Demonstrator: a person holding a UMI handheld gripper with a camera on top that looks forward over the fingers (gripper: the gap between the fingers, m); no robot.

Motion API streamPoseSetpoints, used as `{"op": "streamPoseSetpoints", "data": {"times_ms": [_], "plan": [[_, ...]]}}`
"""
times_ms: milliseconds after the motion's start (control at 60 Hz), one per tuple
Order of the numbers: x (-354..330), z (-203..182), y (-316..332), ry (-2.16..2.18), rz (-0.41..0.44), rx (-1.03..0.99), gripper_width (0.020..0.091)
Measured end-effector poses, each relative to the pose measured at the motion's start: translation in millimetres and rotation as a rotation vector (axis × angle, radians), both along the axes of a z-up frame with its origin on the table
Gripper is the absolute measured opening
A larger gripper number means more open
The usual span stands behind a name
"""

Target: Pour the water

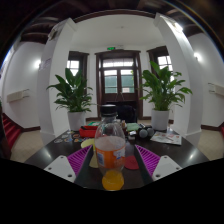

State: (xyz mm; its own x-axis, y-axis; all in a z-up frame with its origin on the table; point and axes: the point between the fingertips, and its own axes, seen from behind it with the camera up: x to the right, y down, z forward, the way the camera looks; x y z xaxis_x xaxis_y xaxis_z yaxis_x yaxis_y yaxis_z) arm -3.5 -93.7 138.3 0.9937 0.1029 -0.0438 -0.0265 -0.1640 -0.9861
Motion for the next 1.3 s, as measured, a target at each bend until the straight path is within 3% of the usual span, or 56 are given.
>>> {"op": "streamPoseSetpoints", "data": {"times_ms": [167,233,267,383,467,833,1067,1300], "plan": [[-2.4,-6.0,18.4,-0.014,-0.004,0.001,0.0763],[-6.8,-6.5,22.1,-0.009,0.007,0.015,0.0679],[-9.5,-6.8,22.4,-0.006,0.009,0.024,0.0506],[-10.1,-4.6,30.1,-0.036,0.002,0.05,0.0439],[-9.0,-3.6,24.3,-0.039,-0.024,0.072,0.0349],[-16.7,4.3,28.1,-0.246,0.04,0.045,0.0347],[20.1,25.5,74.6,-0.833,0.075,0.031,0.0346],[21.8,17.2,118.6,-1.438,0.161,0.036,0.0347]]}}
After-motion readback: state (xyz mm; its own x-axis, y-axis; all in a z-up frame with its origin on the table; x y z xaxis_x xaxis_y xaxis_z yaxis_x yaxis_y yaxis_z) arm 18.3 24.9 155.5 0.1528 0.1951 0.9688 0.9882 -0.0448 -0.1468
